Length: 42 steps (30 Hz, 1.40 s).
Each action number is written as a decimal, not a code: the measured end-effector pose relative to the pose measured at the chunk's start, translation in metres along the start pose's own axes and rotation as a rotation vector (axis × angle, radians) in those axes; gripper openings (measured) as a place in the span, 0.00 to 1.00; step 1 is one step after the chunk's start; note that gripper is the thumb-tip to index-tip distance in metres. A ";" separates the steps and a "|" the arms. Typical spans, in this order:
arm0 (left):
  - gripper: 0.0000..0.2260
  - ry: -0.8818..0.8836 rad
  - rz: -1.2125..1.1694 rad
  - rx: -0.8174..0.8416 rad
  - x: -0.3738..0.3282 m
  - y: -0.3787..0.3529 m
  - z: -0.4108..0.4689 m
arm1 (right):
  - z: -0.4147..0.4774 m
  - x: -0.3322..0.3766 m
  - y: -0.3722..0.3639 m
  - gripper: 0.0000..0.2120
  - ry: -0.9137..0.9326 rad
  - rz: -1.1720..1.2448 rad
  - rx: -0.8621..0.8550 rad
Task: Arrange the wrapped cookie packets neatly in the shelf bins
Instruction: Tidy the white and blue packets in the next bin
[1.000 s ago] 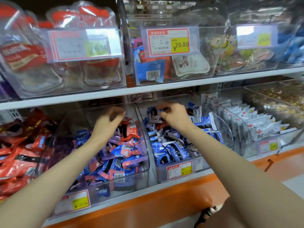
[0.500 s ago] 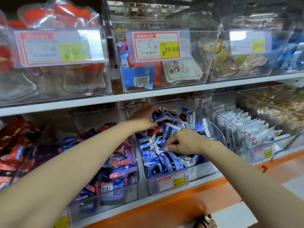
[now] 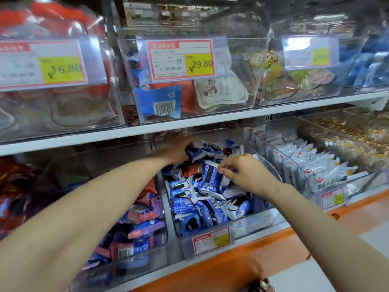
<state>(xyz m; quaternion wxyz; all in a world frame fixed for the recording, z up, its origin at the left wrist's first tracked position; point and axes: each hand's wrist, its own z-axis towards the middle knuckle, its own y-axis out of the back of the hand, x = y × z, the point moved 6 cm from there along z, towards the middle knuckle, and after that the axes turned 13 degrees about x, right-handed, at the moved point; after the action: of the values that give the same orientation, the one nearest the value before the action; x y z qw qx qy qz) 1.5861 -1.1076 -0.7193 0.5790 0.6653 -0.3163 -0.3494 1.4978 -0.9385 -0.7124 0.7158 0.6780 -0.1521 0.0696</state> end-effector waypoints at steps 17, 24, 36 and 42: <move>0.27 -0.175 -0.180 0.632 -0.052 -0.023 -0.092 | -0.012 0.000 0.014 0.09 -0.071 0.090 -0.089; 0.17 -0.167 -0.242 0.743 -0.046 -0.024 -0.087 | -0.012 -0.002 0.015 0.08 -0.069 0.113 -0.099; 0.39 0.186 0.083 0.233 -0.019 -0.032 0.001 | -0.011 -0.012 0.011 0.09 -0.067 0.112 -0.082; 0.37 0.227 -0.011 0.182 -0.015 -0.027 0.001 | -0.010 -0.016 0.012 0.08 -0.063 0.119 -0.100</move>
<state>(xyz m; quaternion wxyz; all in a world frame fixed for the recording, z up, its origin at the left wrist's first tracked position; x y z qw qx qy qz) 1.5775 -1.0921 -0.7446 0.5464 0.7521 -0.2755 -0.2449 1.4807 -0.9263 -0.7067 0.7382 0.6331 -0.2177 0.0829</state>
